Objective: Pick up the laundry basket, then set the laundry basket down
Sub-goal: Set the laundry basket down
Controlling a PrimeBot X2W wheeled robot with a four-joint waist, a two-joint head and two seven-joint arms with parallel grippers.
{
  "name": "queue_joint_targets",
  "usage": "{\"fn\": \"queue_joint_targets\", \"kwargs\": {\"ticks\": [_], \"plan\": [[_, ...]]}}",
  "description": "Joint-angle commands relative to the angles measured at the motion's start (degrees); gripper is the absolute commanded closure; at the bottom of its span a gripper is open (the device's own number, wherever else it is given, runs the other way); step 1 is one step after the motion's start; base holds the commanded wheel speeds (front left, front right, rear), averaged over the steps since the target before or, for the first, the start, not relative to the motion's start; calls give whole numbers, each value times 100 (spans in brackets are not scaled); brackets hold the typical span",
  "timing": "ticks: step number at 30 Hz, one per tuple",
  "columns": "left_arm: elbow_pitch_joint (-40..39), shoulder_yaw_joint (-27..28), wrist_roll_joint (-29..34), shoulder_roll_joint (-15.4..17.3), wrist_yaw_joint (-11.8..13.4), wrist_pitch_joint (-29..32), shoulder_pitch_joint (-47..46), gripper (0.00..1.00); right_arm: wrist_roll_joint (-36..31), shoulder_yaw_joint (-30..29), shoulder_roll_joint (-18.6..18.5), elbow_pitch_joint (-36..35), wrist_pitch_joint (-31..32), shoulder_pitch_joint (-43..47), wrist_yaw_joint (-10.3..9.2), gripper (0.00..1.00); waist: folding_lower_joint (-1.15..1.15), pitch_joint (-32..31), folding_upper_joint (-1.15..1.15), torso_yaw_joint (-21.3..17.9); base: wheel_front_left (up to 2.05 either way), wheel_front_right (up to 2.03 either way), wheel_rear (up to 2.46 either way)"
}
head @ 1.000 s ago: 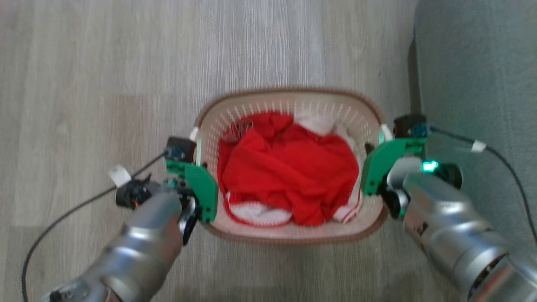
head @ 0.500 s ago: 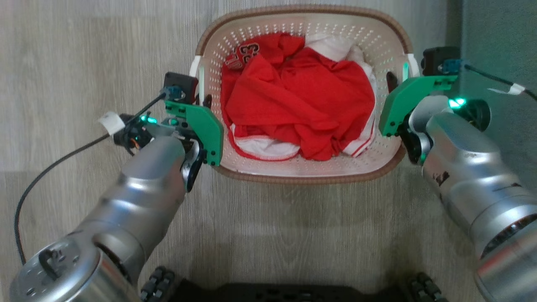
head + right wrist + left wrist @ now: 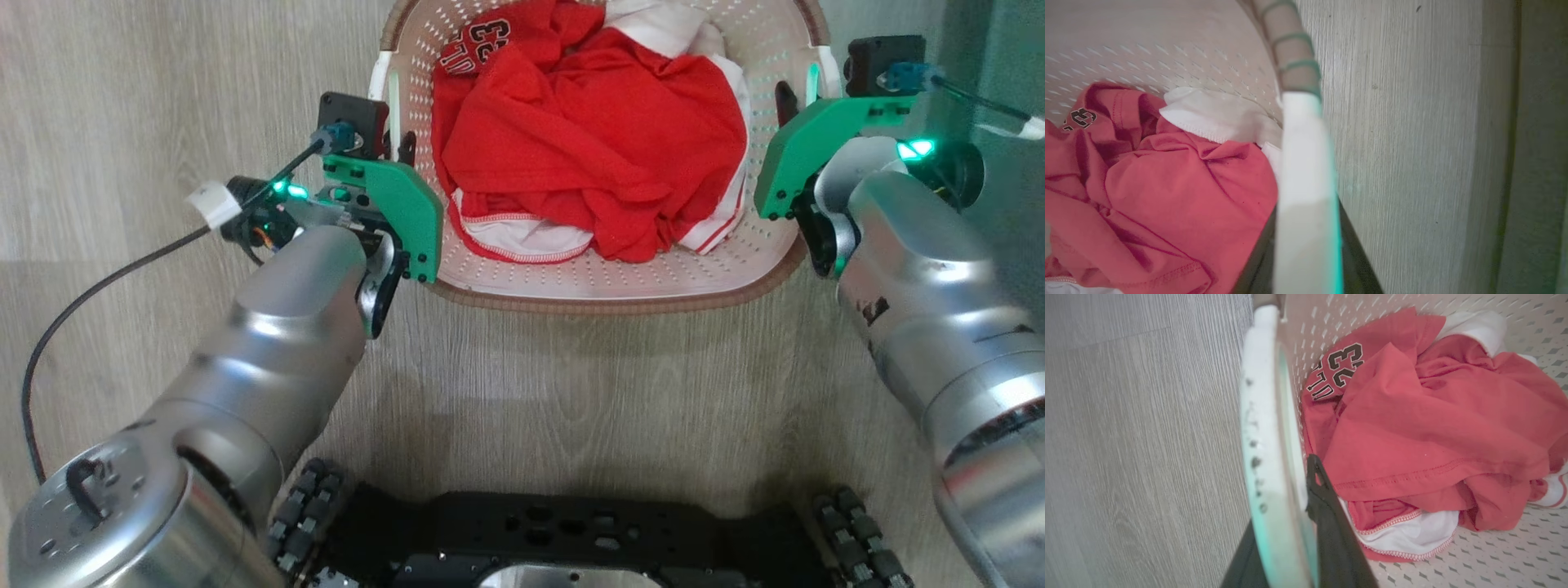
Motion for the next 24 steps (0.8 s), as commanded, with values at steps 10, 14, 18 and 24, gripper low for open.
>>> {"fn": "queue_joint_targets", "kwargs": {"ticks": [10,14,18,24], "plan": [[-58,-166,-40,244,83,-112,-211,100,-977,-630,115,-14,58,17,14,100,-1,319,0,19,0,0,0],[-67,-214,-74,243,93,-118,-261,100,-1267,-889,164,-14,62,11,14,100,-1,398,0,19,0,0,0],[-72,-264,-123,243,102,-128,-294,100,-1611,-1198,218,-14,88,-1,14,100,-1,454,0,13,0,0,0],[-72,-318,-178,243,110,-137,-341,100,-1981,-1514,253,-14,112,-16,14,100,-1,509,0,24,0,0,0]]}}
